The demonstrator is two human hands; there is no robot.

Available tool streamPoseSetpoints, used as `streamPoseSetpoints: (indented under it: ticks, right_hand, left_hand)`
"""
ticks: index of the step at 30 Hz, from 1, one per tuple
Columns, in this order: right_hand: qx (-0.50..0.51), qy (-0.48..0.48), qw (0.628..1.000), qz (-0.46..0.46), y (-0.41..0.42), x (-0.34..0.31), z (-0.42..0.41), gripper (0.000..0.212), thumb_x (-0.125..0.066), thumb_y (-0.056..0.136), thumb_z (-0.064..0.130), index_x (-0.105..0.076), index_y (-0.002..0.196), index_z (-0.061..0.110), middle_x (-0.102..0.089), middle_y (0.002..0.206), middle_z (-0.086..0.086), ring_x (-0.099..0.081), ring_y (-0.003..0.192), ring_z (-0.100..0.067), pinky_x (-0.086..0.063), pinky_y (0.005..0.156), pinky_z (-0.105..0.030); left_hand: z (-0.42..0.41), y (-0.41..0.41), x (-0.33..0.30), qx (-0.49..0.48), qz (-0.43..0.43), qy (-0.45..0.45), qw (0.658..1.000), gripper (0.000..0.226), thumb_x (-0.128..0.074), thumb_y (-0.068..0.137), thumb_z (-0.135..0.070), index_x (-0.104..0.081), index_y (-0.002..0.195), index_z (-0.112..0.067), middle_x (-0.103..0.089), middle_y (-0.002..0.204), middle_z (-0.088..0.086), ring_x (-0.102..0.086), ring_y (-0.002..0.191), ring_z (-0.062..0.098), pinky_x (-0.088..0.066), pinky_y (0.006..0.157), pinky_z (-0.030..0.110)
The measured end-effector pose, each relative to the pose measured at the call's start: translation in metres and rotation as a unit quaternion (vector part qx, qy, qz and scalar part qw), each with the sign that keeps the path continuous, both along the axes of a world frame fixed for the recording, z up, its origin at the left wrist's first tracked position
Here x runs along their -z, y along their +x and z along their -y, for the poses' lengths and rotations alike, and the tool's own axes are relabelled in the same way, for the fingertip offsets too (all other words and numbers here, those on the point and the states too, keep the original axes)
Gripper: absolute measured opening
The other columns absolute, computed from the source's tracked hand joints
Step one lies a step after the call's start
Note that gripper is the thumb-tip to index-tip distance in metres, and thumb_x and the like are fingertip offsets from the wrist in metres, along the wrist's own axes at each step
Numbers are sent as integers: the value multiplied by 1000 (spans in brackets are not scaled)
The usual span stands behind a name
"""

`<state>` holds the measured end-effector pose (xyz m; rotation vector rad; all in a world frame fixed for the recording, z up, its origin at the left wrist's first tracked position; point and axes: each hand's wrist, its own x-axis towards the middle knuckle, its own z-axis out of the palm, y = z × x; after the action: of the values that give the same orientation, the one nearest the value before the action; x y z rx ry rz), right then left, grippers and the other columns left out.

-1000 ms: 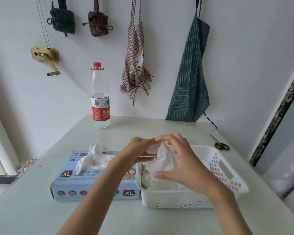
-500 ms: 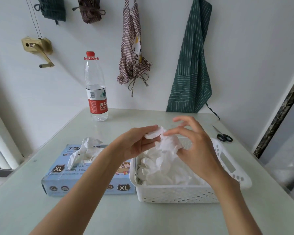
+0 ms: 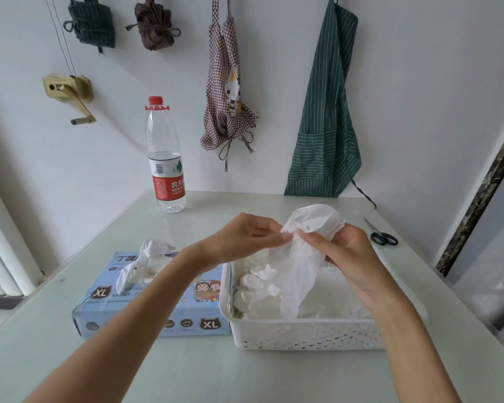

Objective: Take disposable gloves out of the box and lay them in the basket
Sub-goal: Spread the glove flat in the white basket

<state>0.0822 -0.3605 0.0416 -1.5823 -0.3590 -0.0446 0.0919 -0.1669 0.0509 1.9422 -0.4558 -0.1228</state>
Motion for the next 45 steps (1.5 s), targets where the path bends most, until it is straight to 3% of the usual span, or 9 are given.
streamPoseSetpoints:
  ticks: [5, 10, 15, 18, 21, 26, 30, 37, 45]
  right_hand:
    - [-46, 64, 996, -34, 3, -8, 27, 36, -78, 56, 12, -65, 89, 20, -69, 76, 4, -64, 75, -9, -50, 65, -15]
    - [-31, -195, 978, 60, -4, -11, 29, 79, -90, 59, 11, -54, 124, 38, -63, 92, 0, -60, 81, -12, -49, 75, -17]
    - [60, -216, 960, 166, -5, -26, 23, 24, -78, 75, 23, -70, 94, 36, -69, 89, 16, -63, 85, 2, -45, 75, -8]
    - [105, -126, 981, 103, -3, -36, 29, 6, -72, 83, 20, -74, 86, 24, -74, 82, 4, -69, 82, -14, -53, 75, -29]
    - [95, -60, 994, -1, -2, -39, 33, 7, -70, 84, 16, -71, 90, 18, -73, 78, -4, -67, 73, -20, -52, 71, -36]
    - [59, -55, 994, -74, -1, -43, 46, 18, -65, 86, 10, -69, 101, 19, -72, 78, 3, -67, 67, -9, -52, 67, -24]
    - [29, -110, 992, -60, -7, -49, 47, 12, -69, 85, 22, -72, 96, 23, -75, 84, 4, -70, 73, -5, -49, 58, -10]
    - [151, -97, 983, 39, 2, -58, 45, 14, -66, 88, 23, -73, 99, 18, -73, 89, 4, -66, 77, -2, -46, 62, -6]
    - [132, -123, 977, 112, -29, -82, 28, 5, -68, 87, 18, -71, 88, 22, -71, 76, 7, -65, 69, 1, -47, 58, -8]
  left_hand:
    - [4, -1, 1, -40, 81, -69, 993, 17, -63, 89, -19, -68, 93, -4, -72, 90, 0, -67, 85, 7, -50, 78, 17]
    - [14, 3, -4, -37, 106, 17, 994, 21, -65, 88, -26, -72, 92, -7, -75, 88, 9, -70, 88, 27, -53, 84, 38]
    - [19, 8, -7, -33, 98, 67, 992, 18, -68, 86, -27, -75, 84, -11, -74, 79, 5, -61, 67, 8, -49, 69, 25]
    - [21, 2, -6, -13, 66, 19, 998, 22, -67, 86, -33, -74, 89, -12, -74, 85, -3, -67, 77, 5, -52, 76, 18]
    - [22, -1, 0, -13, 65, -7, 998, 28, -75, 80, -23, -67, 104, -13, -72, 102, 0, -68, 93, 7, -54, 86, 22]
    - [17, 5, 10, -73, 86, 0, 994, 15, -60, 93, -18, -68, 100, -8, -71, 93, 2, -64, 75, -1, -48, 70, 12]
    - [20, 5, 4, -62, 84, -1, 995, 18, -55, 95, -21, -68, 100, -8, -72, 92, 4, -64, 78, 7, -49, 73, 20]
    - [9, 1, -6, -54, 83, -15, 995, 14, -68, 86, -7, -71, 100, -8, -74, 94, 7, -70, 86, 13, -55, 81, 22]
    - [-26, -21, -41, -134, 167, -58, 975, 16, -57, 89, 4, -58, 82, -11, -71, 88, 0, -66, 74, 4, -52, 66, 17]
